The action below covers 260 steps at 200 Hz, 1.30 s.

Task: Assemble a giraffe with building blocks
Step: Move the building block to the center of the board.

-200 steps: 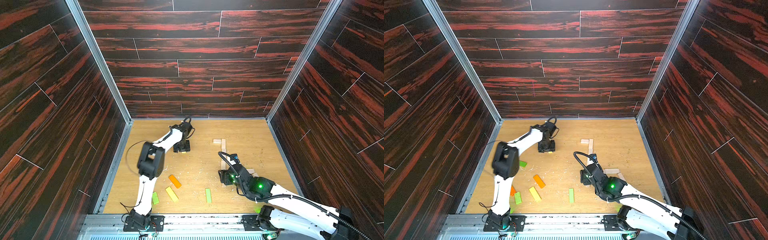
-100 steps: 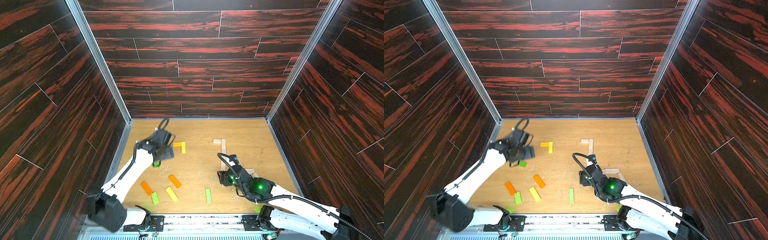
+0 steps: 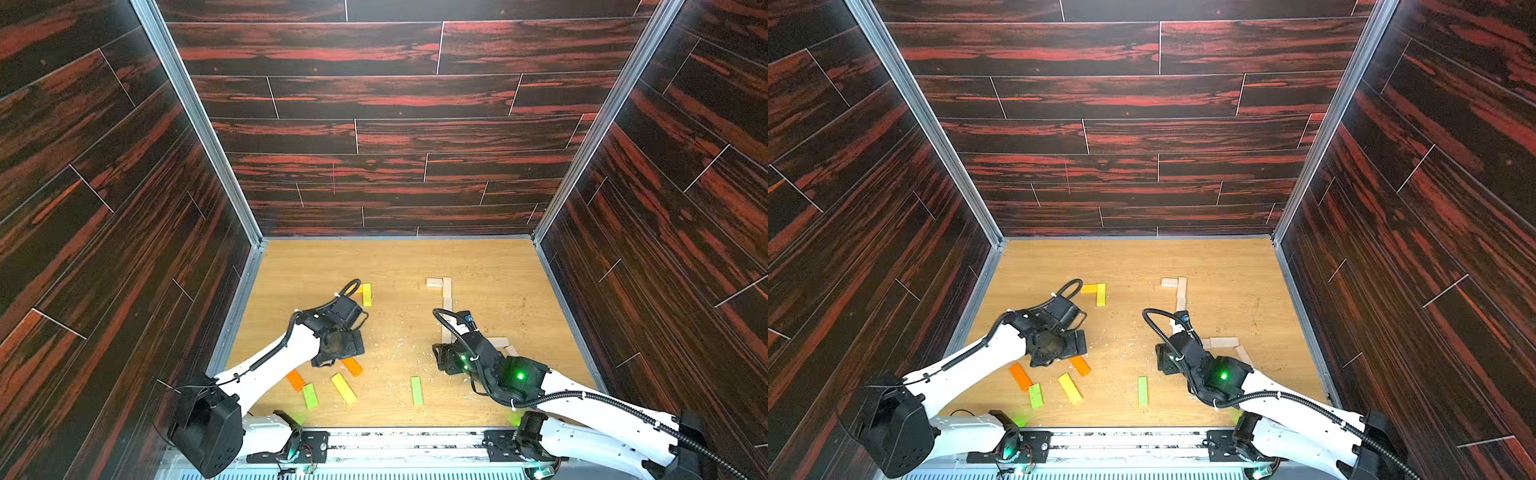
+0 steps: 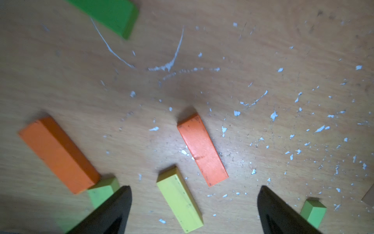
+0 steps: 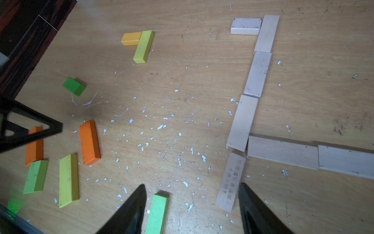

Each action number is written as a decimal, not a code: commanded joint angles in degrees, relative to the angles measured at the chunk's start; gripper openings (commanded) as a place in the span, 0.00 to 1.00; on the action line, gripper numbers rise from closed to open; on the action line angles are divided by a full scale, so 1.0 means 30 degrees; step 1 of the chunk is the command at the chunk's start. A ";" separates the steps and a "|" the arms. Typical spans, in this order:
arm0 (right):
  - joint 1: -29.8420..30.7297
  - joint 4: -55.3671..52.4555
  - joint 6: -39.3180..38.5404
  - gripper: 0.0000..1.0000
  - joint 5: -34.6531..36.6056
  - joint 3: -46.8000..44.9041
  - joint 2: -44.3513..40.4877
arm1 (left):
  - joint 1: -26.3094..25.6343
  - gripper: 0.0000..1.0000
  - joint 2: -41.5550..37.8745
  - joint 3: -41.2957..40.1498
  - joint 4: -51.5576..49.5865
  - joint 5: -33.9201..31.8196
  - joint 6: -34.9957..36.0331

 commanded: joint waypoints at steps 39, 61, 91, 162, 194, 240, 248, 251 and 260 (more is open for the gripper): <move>0.0178 0.0594 0.0203 0.72 -0.0202 -0.0123 -0.0080 | -0.1347 0.97 0.1632 -0.1270 0.2182 0.0446 -0.2124; 0.0289 0.1338 -0.0222 0.72 -0.0826 -0.0348 -0.0046 | -0.1434 0.97 0.1865 -0.1688 0.2720 0.0524 -0.2389; 0.0976 0.3534 -0.1846 0.72 -0.2523 -0.0823 0.0187 | -0.1560 0.97 0.2222 -0.2100 0.3235 0.0595 -0.2541; 0.6162 0.8254 -0.8012 0.71 -0.1580 -0.0952 0.3307 | -0.1637 0.92 0.3246 -0.2358 0.4342 0.0725 -0.2602; 0.6746 0.9406 -0.8791 0.69 -0.1244 -0.1582 0.3617 | -0.1637 0.83 0.3787 -0.2352 0.4784 0.0825 -0.2470; 0.6742 0.9131 -0.8510 0.69 -0.0710 -0.1955 0.3265 | -0.1717 0.60 0.4646 -0.1900 0.4936 0.0851 -0.2142; 0.6742 0.9037 -0.8466 0.69 -0.0609 -0.1961 0.3264 | -0.1836 0.53 0.4778 -0.1728 0.4936 0.0753 -0.2035; 0.6742 0.9009 -0.8456 0.69 -0.0578 -0.1968 0.3238 | -0.1882 0.51 0.4850 -0.1641 0.4899 0.0722 -0.1996; 0.6742 0.8933 -0.8379 0.69 -0.0464 -0.1969 0.3234 | -0.2081 0.45 0.5124 -0.1268 0.4799 0.0601 -0.1797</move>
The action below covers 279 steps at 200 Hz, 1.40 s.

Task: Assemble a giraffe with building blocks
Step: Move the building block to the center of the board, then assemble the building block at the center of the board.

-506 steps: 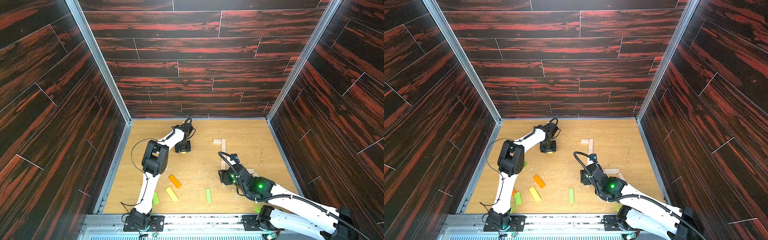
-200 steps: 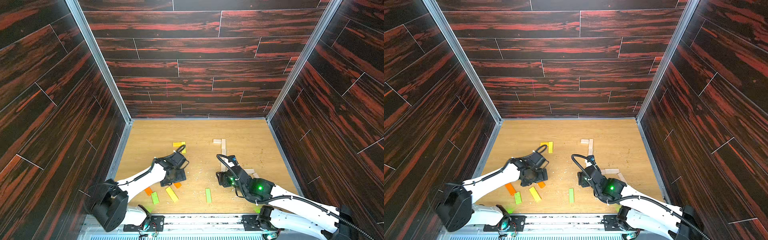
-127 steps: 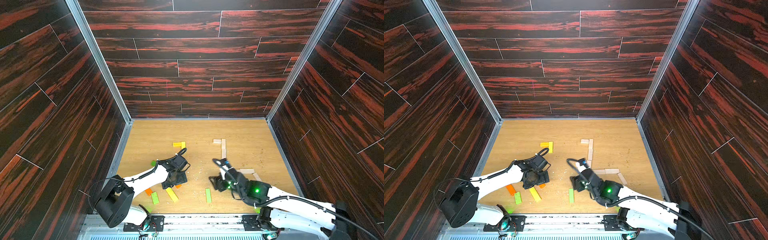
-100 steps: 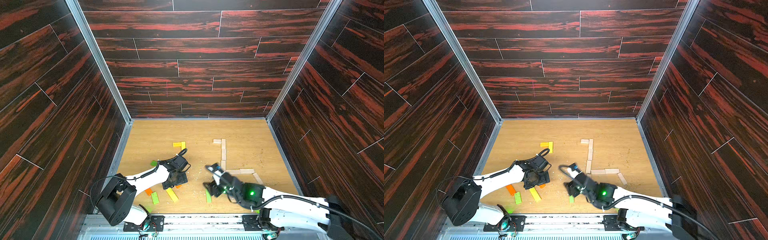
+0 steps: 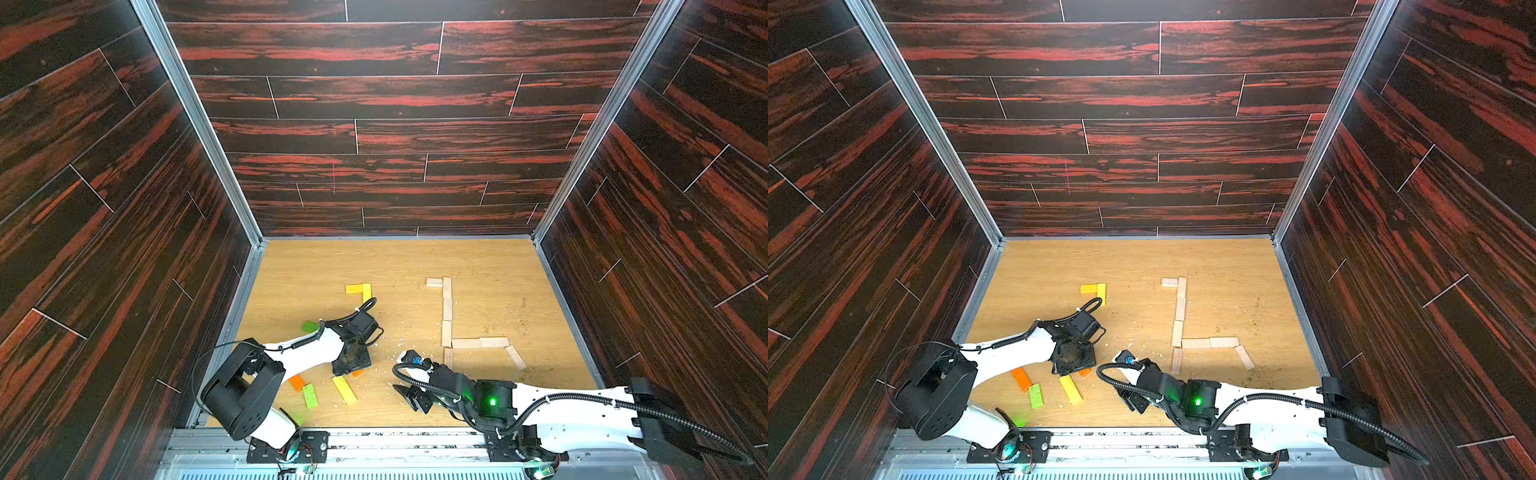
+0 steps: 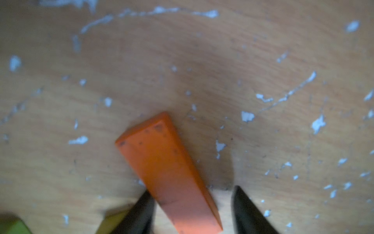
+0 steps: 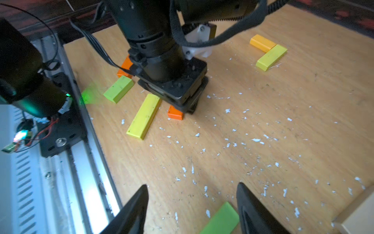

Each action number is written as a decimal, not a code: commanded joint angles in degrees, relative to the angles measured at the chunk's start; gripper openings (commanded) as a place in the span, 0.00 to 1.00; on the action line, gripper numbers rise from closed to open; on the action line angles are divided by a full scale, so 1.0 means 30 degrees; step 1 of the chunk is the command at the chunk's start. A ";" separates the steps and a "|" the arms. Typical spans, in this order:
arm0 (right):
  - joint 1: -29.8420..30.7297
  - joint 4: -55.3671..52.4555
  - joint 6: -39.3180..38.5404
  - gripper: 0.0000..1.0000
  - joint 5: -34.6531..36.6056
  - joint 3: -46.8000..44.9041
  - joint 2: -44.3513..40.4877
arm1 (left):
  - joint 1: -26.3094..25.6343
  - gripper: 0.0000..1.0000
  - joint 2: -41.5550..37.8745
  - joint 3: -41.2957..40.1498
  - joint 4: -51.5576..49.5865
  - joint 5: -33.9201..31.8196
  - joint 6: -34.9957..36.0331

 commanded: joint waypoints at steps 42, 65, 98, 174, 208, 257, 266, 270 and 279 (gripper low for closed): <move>0.0069 -0.0162 -0.0168 0.69 0.1206 0.0006 -0.0386 | -0.0877 0.21 0.2997 0.3211 -0.1058 -0.0746 0.2045; 0.0069 -0.0450 -0.0163 0.69 0.1522 -0.0045 -0.0839 | -0.0848 0.13 0.3934 0.4862 -0.2483 -0.1658 0.3195; 0.0039 -0.0898 -0.0088 0.69 0.2089 -0.0104 -0.1415 | -0.0442 0.13 0.5993 0.6967 -0.3783 -0.1829 0.4760; 0.0039 -0.1280 -0.0072 0.68 0.2457 0.0020 -0.1852 | 0.0968 0.44 0.7614 0.8894 -0.3838 -0.0971 0.6093; 0.0039 -0.1485 -0.0046 0.68 0.2486 0.0157 -0.1867 | 0.0768 0.75 0.6383 0.8239 -0.3689 -0.0362 0.5751; 0.0039 -0.1079 -0.0086 0.68 0.2340 0.0211 -0.1533 | 0.0383 0.64 0.5325 0.7070 -0.3427 0.0116 0.5199; 0.0039 -0.1093 -0.0068 0.68 0.2359 0.0290 -0.1374 | 0.0303 0.60 0.5586 0.7042 -0.3323 0.0284 0.5208; 0.0039 -0.1135 -0.0040 0.67 0.2354 0.0327 -0.1341 | 0.0297 0.59 0.5680 0.7020 -0.3287 0.0290 0.5204; 0.0039 -0.1267 0.0042 0.67 0.2369 0.0419 -0.1248 | 0.0282 0.54 0.5816 0.6930 -0.3143 0.0386 0.5202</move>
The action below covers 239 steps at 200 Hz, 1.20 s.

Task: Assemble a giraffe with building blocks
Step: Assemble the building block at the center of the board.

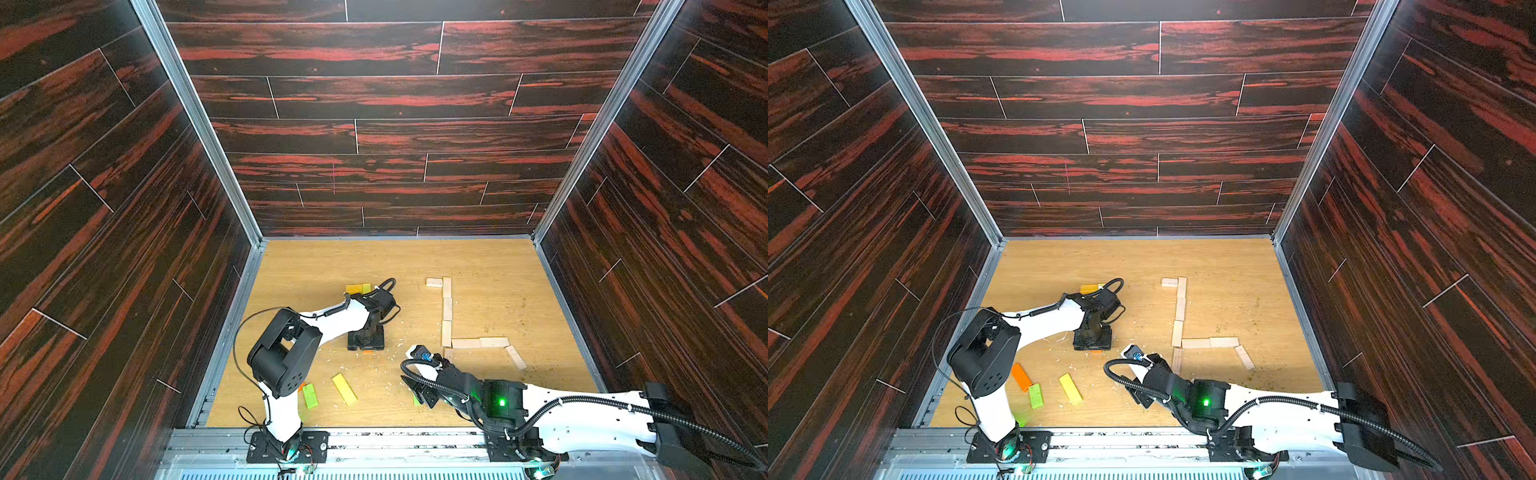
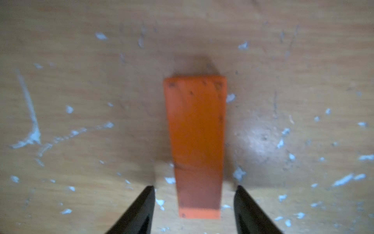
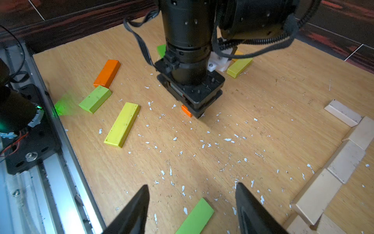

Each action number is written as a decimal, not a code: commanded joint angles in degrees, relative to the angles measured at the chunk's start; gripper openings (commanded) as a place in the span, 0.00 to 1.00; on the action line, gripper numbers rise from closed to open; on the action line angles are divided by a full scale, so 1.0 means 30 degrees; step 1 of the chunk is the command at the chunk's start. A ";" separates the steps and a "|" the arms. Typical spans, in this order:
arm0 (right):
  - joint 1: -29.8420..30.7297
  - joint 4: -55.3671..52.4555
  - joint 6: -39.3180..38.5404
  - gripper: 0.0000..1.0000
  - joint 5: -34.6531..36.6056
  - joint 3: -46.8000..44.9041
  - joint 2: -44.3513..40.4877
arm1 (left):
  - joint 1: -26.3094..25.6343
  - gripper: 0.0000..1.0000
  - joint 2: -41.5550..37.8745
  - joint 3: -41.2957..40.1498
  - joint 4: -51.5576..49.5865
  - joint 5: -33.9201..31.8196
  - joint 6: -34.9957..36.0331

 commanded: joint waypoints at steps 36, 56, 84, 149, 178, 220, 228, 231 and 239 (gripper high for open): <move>0.0047 -0.0099 0.0274 0.67 0.0255 0.0365 -0.0099 | -0.0011 0.40 0.0367 0.0144 -0.0333 0.0034 0.0091; 0.0047 -0.0188 0.0191 0.67 0.0315 0.0437 -0.0246 | 0.0168 0.32 0.0549 0.0683 -0.0801 -0.0455 0.0311; 0.0047 -0.0379 0.0090 0.67 0.0374 0.0671 -0.0298 | 0.0400 0.23 0.0623 0.1649 -0.1567 -0.0897 0.0621; 0.0047 -0.0324 -0.0134 0.67 0.0404 0.0775 -0.0613 | 0.0859 0.18 0.0868 0.2703 -0.2344 -0.0966 0.0814; 0.0047 -0.0295 -0.0140 0.67 0.0397 0.0753 -0.0601 | 0.0998 0.18 0.1073 0.2677 -0.2123 -0.0748 0.0756; 0.0047 -0.0282 -0.0041 0.67 0.0403 0.0629 -0.0644 | 0.1044 0.22 0.1755 0.2864 -0.1744 -0.0171 0.0901; 0.0047 -0.0288 -0.0016 0.67 0.0403 0.0603 -0.0674 | 0.1043 0.31 0.1883 0.2973 -0.1746 -0.0126 0.0916; 0.0050 -0.0294 -0.0017 0.67 0.0429 0.0600 -0.0681 | 0.1044 0.35 0.1927 0.3003 -0.1736 -0.0112 0.0929; 0.0047 -0.0336 0.0012 0.67 0.0458 0.0585 -0.0710 | 0.1052 0.45 0.2021 0.3103 -0.1731 -0.0057 0.0960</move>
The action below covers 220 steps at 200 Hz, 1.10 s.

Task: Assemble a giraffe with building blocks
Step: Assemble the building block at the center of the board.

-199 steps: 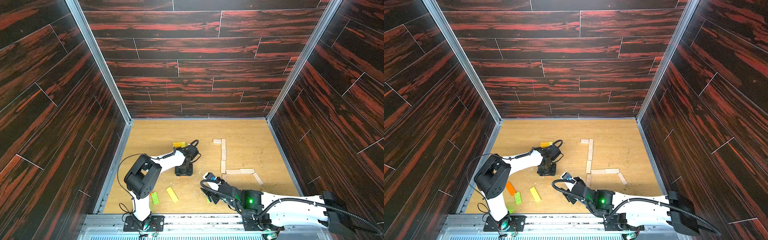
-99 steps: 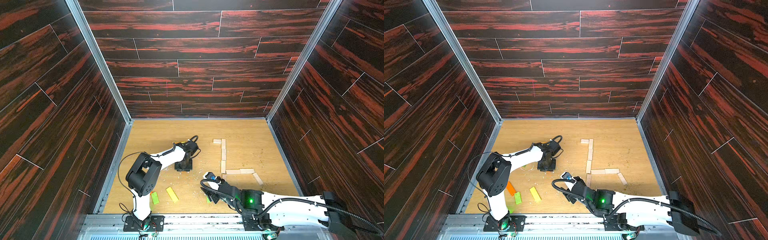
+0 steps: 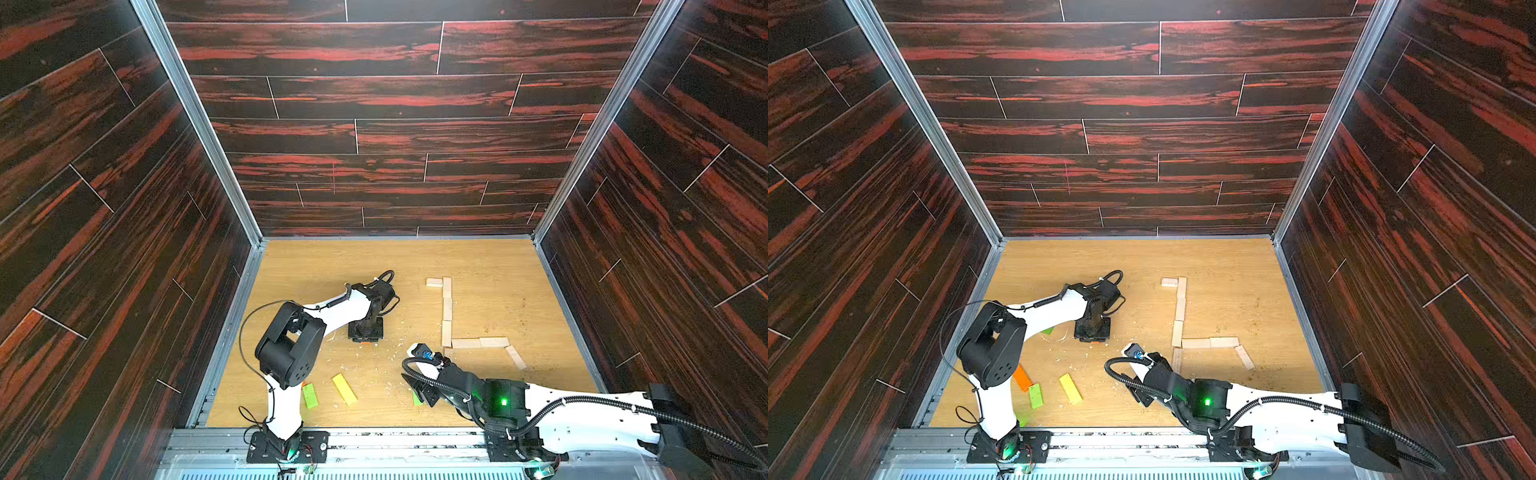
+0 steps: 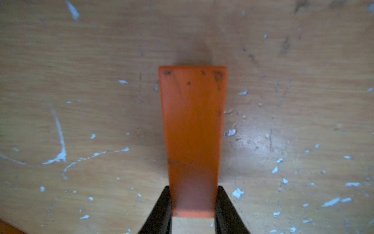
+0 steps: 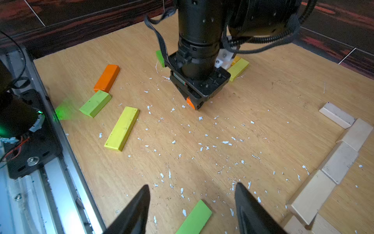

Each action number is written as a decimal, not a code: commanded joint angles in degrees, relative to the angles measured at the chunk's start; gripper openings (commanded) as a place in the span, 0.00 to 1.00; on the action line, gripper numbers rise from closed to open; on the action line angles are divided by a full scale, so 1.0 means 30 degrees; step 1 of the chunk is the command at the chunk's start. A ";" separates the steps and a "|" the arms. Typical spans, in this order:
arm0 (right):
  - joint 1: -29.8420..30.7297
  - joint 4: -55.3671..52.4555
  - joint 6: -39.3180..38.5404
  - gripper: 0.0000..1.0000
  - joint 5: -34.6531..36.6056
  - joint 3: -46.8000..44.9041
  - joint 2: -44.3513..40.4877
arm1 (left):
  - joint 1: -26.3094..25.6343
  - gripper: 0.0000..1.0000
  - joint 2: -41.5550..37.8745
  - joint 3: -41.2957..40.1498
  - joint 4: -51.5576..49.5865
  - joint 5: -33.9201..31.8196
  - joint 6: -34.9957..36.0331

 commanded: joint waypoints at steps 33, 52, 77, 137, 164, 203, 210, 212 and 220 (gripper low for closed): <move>0.0047 -0.0188 0.0047 0.67 0.0331 0.0300 -0.0603 | 0.0400 0.62 0.0607 0.0981 -0.0119 0.0251 0.0319; 0.0047 -0.0231 0.0054 0.67 0.0404 0.0257 -0.0728 | 0.0628 0.60 0.0741 0.1286 -0.0118 0.0299 0.0478; 0.0017 -0.0273 0.0099 0.67 0.0474 0.0257 -0.0791 | 0.0807 0.52 0.1136 0.1822 -0.0232 0.0452 0.0784; -0.0360 -0.0481 0.0261 0.66 0.0114 0.0608 -0.0887 | 0.1180 0.35 0.1968 0.2258 0.0000 0.0721 0.1036; -0.0495 -0.0466 0.0255 0.67 -0.0020 0.0667 -0.0841 | 0.1352 0.29 0.2163 0.2701 -0.0116 0.0515 0.1212; -0.0627 -0.0426 0.0265 0.66 -0.0123 0.0689 -0.0729 | 0.1698 0.26 0.2808 0.3836 -0.0518 0.0420 0.1491; -0.0656 -0.0428 0.0283 0.67 -0.0145 0.0668 -0.0696 | 0.1801 0.26 0.2918 0.3899 -0.0433 0.0456 0.1468; -0.0656 -0.0423 0.0283 0.67 -0.0150 0.0667 -0.0670 | 0.1823 0.26 0.2988 0.3933 -0.0460 0.0466 0.1478; -0.0684 -0.0410 0.0313 0.67 -0.0180 0.0667 -0.0625 | 0.1890 0.25 0.3159 0.4012 -0.0447 0.0476 0.1490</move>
